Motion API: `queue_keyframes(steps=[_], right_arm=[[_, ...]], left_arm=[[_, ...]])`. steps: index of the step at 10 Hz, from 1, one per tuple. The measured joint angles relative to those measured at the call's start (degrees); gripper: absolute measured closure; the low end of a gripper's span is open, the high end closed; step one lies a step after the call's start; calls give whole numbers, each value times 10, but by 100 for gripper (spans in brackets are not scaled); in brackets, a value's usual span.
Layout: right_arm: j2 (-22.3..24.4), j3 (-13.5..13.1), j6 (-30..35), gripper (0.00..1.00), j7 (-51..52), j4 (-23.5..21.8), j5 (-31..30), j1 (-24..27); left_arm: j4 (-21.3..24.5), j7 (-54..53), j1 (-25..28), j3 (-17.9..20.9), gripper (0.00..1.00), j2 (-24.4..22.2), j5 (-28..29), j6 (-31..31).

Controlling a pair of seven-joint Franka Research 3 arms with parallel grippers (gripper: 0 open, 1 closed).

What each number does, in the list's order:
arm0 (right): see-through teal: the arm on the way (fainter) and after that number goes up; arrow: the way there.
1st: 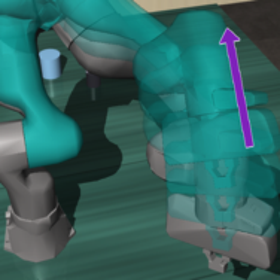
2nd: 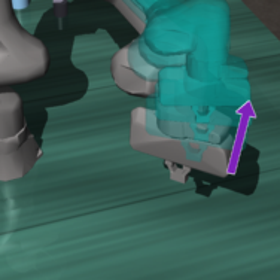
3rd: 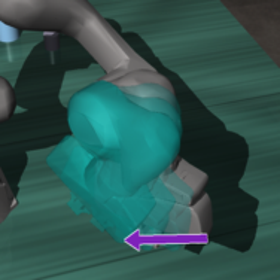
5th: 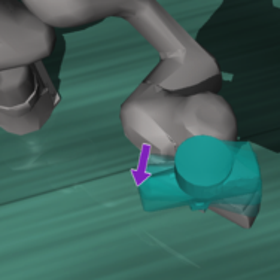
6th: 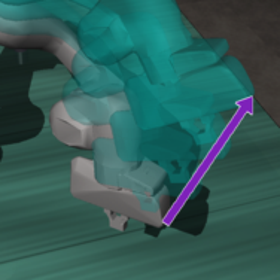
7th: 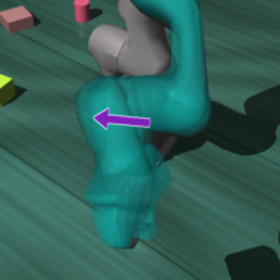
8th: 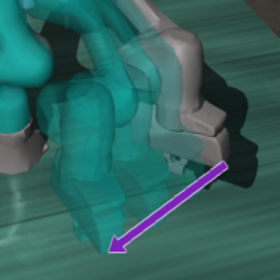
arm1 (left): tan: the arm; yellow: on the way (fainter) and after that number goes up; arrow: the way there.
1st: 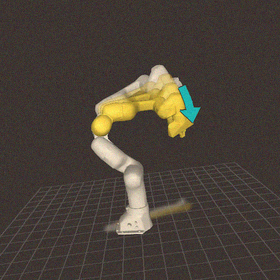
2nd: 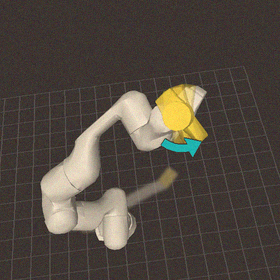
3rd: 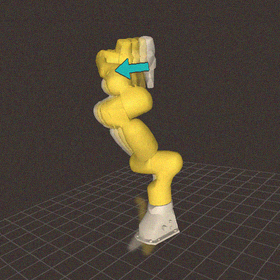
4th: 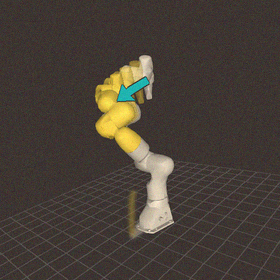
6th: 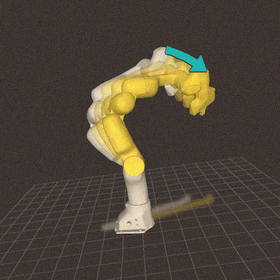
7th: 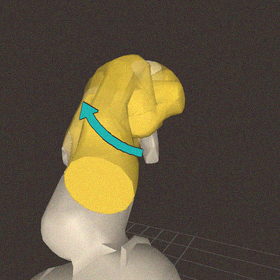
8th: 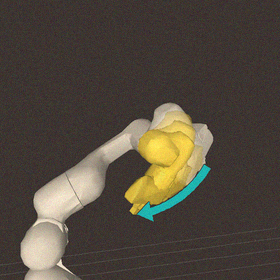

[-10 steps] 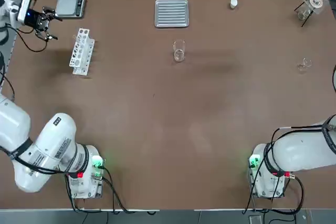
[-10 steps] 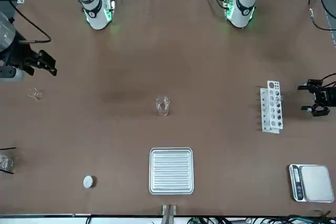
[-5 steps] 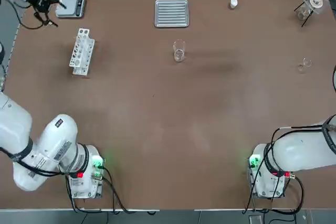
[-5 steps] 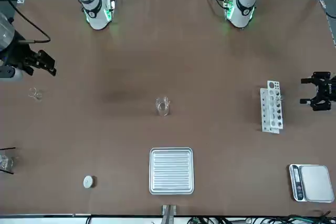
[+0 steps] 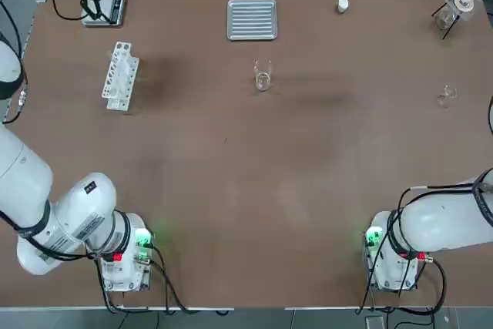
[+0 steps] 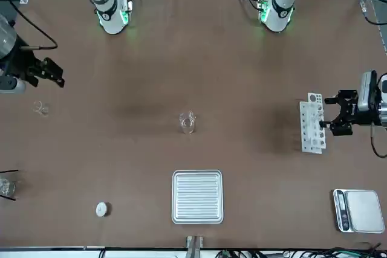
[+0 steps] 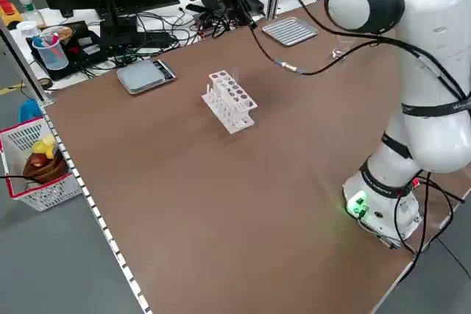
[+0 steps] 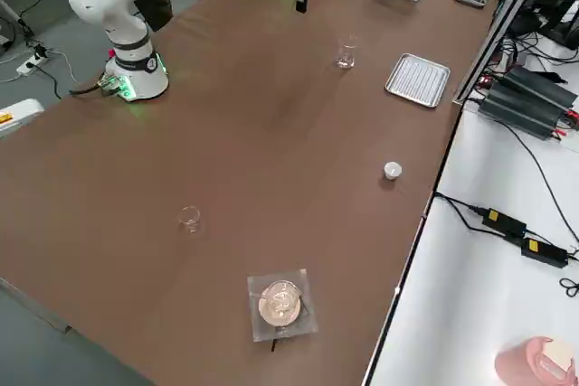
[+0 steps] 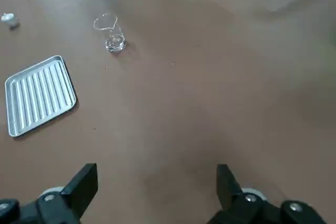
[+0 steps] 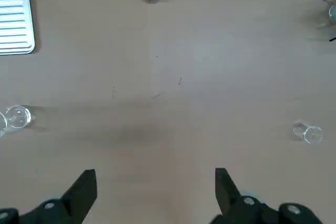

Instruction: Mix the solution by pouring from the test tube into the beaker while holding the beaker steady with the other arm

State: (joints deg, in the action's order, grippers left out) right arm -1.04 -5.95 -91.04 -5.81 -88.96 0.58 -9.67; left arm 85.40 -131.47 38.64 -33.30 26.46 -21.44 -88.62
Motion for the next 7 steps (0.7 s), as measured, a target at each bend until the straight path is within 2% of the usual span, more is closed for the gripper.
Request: queue_keyframes(steps=[2,3,4,7], right_arm=[[0,0,-1,0,0,0,0,0],[0,0,-1,0,0,0,0,0],[0,0,-2,0,0,0,0,0],[0,0,-4,0,0,0,-1,0]], left_arm=[[11,46,-33,2,0,-24,0,-16],[12,70,-60,14,0,-34,0,-21],[13,93,-100,44,0,-43,0,-25],[13,181,-304,220,0,-65,0,-37]])
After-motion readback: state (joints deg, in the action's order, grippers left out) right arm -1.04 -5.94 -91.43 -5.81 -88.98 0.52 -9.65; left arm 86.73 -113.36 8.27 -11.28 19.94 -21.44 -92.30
